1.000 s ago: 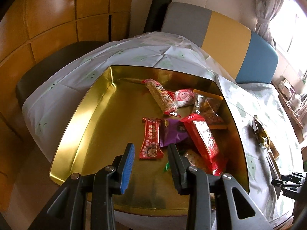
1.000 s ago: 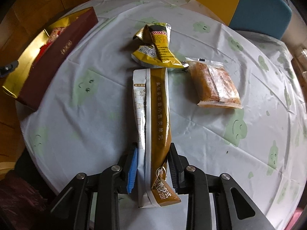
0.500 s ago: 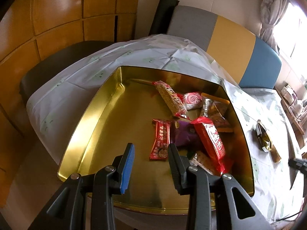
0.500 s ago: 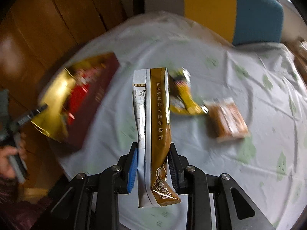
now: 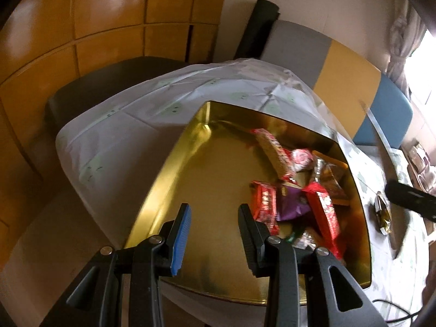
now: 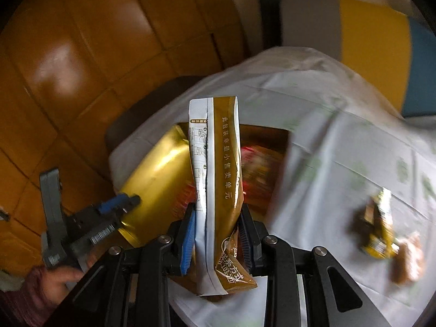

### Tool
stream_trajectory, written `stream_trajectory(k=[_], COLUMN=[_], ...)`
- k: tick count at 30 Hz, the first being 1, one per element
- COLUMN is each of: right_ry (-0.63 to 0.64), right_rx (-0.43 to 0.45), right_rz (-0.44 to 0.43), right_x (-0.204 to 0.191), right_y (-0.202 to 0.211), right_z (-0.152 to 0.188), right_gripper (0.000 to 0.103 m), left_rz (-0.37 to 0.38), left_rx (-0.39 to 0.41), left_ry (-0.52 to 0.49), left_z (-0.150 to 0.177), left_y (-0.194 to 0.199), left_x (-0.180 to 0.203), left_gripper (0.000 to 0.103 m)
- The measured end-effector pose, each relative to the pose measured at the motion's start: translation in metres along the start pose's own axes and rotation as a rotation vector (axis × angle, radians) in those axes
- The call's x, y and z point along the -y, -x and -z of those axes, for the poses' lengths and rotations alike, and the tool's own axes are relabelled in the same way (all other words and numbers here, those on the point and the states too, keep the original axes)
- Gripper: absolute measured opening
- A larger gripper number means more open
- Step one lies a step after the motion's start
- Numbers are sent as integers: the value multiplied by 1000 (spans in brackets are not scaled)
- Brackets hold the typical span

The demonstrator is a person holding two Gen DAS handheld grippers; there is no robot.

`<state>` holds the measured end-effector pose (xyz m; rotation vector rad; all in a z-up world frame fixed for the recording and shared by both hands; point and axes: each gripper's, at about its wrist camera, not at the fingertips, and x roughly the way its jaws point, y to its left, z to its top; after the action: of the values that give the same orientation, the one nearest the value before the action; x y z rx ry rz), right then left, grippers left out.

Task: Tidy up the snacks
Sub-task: 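Carry the brown-gold stick pack into the gold tin and open the right gripper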

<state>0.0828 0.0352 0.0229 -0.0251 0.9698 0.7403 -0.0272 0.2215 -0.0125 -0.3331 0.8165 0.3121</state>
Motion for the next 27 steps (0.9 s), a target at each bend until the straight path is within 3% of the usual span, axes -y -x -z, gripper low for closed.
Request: stream_trajectory(k=[7,12,21,27], right_ry=[76,103,105,104], right_rx=[-150,-201,-182,-92], right_rz=[-21,-59,-18,48], right_x=[-36,-39,-29,-24], right_y=[-77,-88,-74,-38], right_z=[12,27,39,45], right_gripper=[34,34,34,34], left_rz=[-16,-13,-2,10], left_rx=[-16,-16,-17,-6], left_ry=[24,25,-21,-51], left_z=[3,4,6,7], left_y=[-3,-4,0,6], left_x=[-15,-14,2,12], left_gripper=[36,36,36,36])
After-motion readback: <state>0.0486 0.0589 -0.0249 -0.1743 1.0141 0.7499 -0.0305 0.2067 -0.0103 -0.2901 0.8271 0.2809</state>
